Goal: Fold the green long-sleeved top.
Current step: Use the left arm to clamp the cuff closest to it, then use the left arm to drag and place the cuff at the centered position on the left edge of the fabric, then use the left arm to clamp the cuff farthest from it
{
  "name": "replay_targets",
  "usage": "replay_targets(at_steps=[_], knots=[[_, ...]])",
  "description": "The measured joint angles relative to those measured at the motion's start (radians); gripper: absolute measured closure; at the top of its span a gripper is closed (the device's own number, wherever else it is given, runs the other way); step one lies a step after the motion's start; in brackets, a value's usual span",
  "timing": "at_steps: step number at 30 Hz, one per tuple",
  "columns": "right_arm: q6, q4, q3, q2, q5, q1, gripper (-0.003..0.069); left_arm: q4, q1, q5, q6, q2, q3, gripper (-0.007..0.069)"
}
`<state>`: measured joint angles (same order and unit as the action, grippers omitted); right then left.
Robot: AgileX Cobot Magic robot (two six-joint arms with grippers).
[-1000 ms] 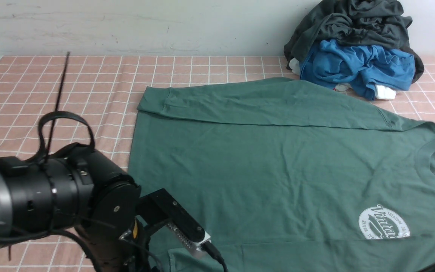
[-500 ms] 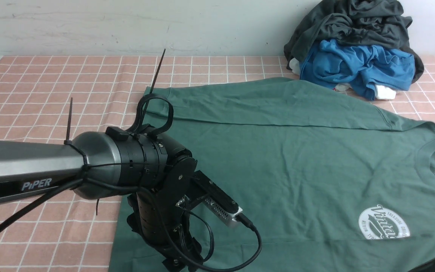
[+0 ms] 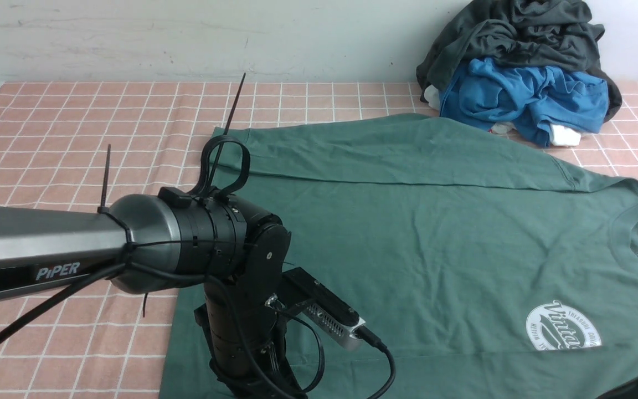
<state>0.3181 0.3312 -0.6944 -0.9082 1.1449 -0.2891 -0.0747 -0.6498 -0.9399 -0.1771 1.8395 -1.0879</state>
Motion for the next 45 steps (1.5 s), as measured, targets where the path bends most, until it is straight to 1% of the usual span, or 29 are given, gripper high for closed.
replay_targets(at_steps=[6, 9, 10, 11, 12, 14, 16, 19, 26, 28, 31, 33, 36, 37, 38, 39, 40, 42, 45], knots=[[0.0, 0.0, 0.0, 0.0, 0.0, 0.0, 0.0673, 0.082, 0.0, -0.036, -0.004, -0.047, -0.075, 0.0587], [0.0, -0.008, 0.0, 0.0, 0.0, 0.0, 0.0673, 0.172, 0.002, -0.076, -0.004, -0.072, -0.22, 0.0587], [0.0, -0.012, 0.0, 0.0, 0.0, 0.0, 0.0673, 0.187, 0.003, -0.089, -0.004, -0.072, -0.248, 0.0587], [0.0, -0.021, 0.0, 0.0, 0.0, 0.0, 0.0673, 0.2, 0.014, -0.111, -0.004, -0.065, -0.319, 0.0587], [0.0, -0.021, 0.0, 0.0, -0.001, 0.0, 0.0673, 0.203, 0.016, -0.119, -0.004, -0.062, -0.329, 0.0587], [0.0, -0.039, 0.0, 0.0, 0.0, 0.0, 0.0673, 0.203, 0.056, -0.162, -0.006, -0.023, -0.458, 0.0587], [0.0, -0.049, 0.0, 0.0, 0.0, 0.0, 0.0673, 0.196, 0.094, -0.191, -0.008, 0.024, -0.543, 0.0587], [0.0, -0.053, 0.0, 0.0, -0.003, 0.0, 0.0673, 0.184, 0.142, -0.216, -0.027, 0.093, -0.629, 0.0587], [0.0, -0.069, 0.0, 0.0, -0.017, 0.0, 0.0673, 0.168, 0.206, -0.212, -0.048, 0.232, -0.702, 0.0577], [0.0, -0.078, 0.0, 0.0, -0.026, 0.0, 0.0673, 0.168, 0.218, -0.206, -0.048, 0.269, -0.707, 0.055], [0.0, -0.079, 0.0, 0.0, -0.039, 0.0, 0.0673, 0.168, 0.229, -0.185, -0.044, 0.297, -0.708, 0.0475], [0.0, -0.079, 0.0, 0.0, -0.057, 0.0, 0.0673, 0.172, 0.233, -0.176, -0.04, 0.31, -0.71, 0.0384], [-0.001, -0.079, -0.023, -0.014, -0.065, 0.0, 0.0673, 0.172, 0.241, -0.175, -0.033, 0.319, -0.732, 0.027], [-0.004, -0.082, -0.046, -0.033, -0.065, 0.0, 0.0673, 0.171, 0.247, -0.179, -0.025, 0.324, -0.757, 0.0214], [-0.006, -0.084, -0.056, -0.037, -0.065, 0.0, 0.0673, 0.171, 0.252, -0.18, -0.022, 0.325, -0.766, 0.0188], [-0.017, -0.098, -0.102, -0.076, -0.068, 0.0, 0.0673, 0.169, 0.266, -0.184, -0.004, 0.334, -0.809, 0.0129], [-0.019, -0.102, -0.115, -0.081, -0.068, 0.0, 0.0673, 0.169, 0.271, -0.185, -0.002, 0.335, -0.82, 0.0116], [-0.031, -0.134, -0.197, -0.152, -0.072, 0.0, 0.0673, 0.168, 0.305, -0.185, 0.027, 0.358, -0.901, 0.0064], [-0.044, -0.152, -0.278, -0.235, -0.077, 0.0, 0.0673, 0.168, 0.349, -0.181, 0.077, 0.402, -0.992, 0.0048]])
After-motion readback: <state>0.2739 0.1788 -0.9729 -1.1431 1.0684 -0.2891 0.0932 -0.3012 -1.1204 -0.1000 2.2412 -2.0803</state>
